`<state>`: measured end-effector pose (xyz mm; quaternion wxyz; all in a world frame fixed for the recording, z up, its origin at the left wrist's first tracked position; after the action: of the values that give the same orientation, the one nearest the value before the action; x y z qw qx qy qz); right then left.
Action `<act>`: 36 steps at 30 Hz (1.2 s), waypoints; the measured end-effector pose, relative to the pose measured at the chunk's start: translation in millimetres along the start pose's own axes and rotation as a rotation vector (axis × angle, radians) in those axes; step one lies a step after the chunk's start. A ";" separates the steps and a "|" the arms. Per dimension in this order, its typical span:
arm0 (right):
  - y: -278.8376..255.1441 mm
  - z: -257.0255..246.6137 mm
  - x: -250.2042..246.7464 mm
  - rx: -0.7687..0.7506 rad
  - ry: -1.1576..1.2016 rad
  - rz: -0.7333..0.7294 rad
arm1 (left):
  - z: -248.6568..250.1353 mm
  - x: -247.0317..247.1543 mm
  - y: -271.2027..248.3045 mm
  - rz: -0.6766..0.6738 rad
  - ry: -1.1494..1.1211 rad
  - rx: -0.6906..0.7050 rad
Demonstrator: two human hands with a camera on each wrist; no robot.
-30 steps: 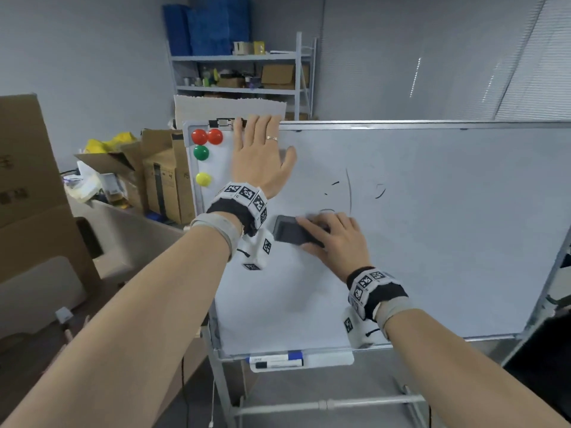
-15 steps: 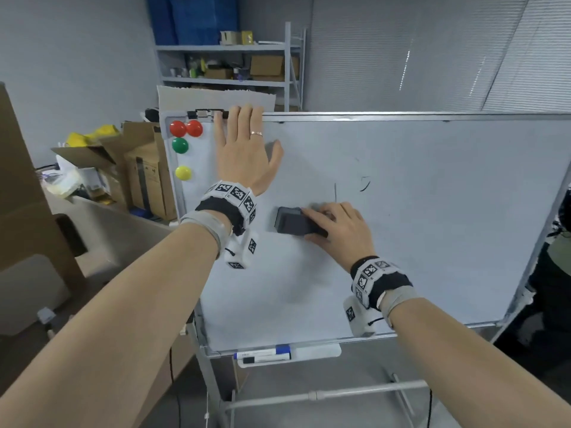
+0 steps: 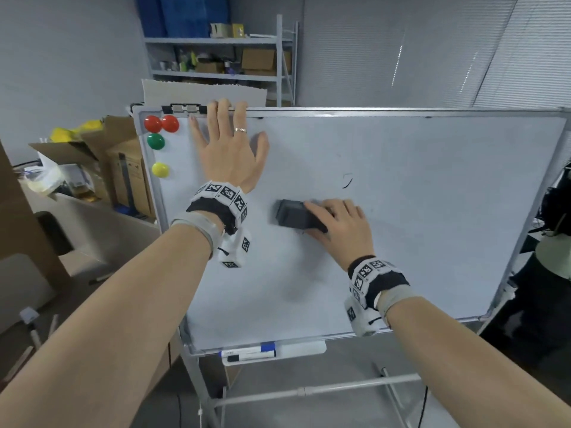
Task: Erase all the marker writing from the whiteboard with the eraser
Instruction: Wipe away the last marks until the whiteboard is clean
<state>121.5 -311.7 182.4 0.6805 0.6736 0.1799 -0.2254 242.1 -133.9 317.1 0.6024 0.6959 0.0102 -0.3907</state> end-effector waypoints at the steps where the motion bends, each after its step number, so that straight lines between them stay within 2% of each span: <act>1: 5.5 4.4 -3.6 -0.007 -0.035 0.002 | 1.5 1.0 0.8 -0.005 0.001 -0.002; 2: 14.8 15.4 -10.3 0.039 -0.054 0.030 | 3.0 2.3 1.0 -0.014 0.002 -0.005; 5: 43.2 69.7 -42.3 0.348 -0.028 0.190 | 3.6 1.9 -1.3 -0.006 0.001 -0.037; 7: 46.2 86.3 -51.5 0.445 0.010 0.235 | 4.2 -0.6 -2.0 0.004 0.006 -0.046; 9: 36.3 72.6 -45.6 0.377 0.031 0.205 | 4.3 -1.5 -1.2 0.004 0.010 -0.050; 12: 12.1 38.4 -24.7 0.155 -0.026 0.085 | 3.7 -2.3 -0.6 0.014 0.006 -0.067; 13: 14.3 41.8 -25.4 0.166 -0.041 0.082 | 4.7 -2.6 -0.3 0.018 0.009 -0.068; 17: 39.3 108.9 -54.4 0.579 -0.035 0.202 | 8.9 -3.0 -1.4 0.007 0.016 -0.077; 18: 42.5 118.7 -57.4 0.633 -0.025 0.209 | 8.7 -3.6 -1.2 0.005 0.012 -0.084; 20: 44.8 109.3 -54.8 0.589 0.000 0.208 | 7.5 -2.9 -0.2 -0.007 0.000 -0.098; 23: 39.7 46.5 -31.8 0.212 0.007 0.087 | 5.6 -1.8 -0.2 -0.017 0.007 -0.110; 24: 36.6 33.4 -24.5 0.115 -0.016 0.045 | 5.4 -2.3 -0.5 -0.015 0.010 -0.105; 25: 35.6 31.8 -21.9 0.087 -0.038 0.034 | 5.4 -2.8 -0.7 -0.010 0.012 -0.097; 26: 35.7 41.4 -25.4 0.138 -0.041 0.052 | 5.9 -3.4 -1.2 -0.007 0.013 -0.089; 29: 22.0 104.5 -43.9 0.512 0.036 0.188 | 6.9 -3.2 -2.5 -0.011 0.020 -0.083; 31: 4.8 124.0 -45.7 0.664 0.082 0.207 | 6.3 -3.4 -2.6 -0.023 0.011 -0.093; 33: -1.5 111.2 -36.7 0.657 0.125 0.154 | 4.4 -3.6 -1.2 -0.034 0.001 -0.098; 36: 8.8 58.2 -16.8 0.413 0.186 -0.005 | 1.5 -2.6 -0.3 -0.045 -0.002 -0.094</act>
<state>108.9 -368.7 200.6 0.5082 0.8160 0.1936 -0.1961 239.4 -133.9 318.4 0.6256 0.6660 0.0437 -0.4040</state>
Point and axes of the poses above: each hand's wrist, its own y-axis towards the middle knuckle, its own x-axis out of the palm, z = x × y, the point moved 10 cm from there along y, towards the middle knuckle, and after that the axes turned 7 degrees about x, right-handed, at the moved point
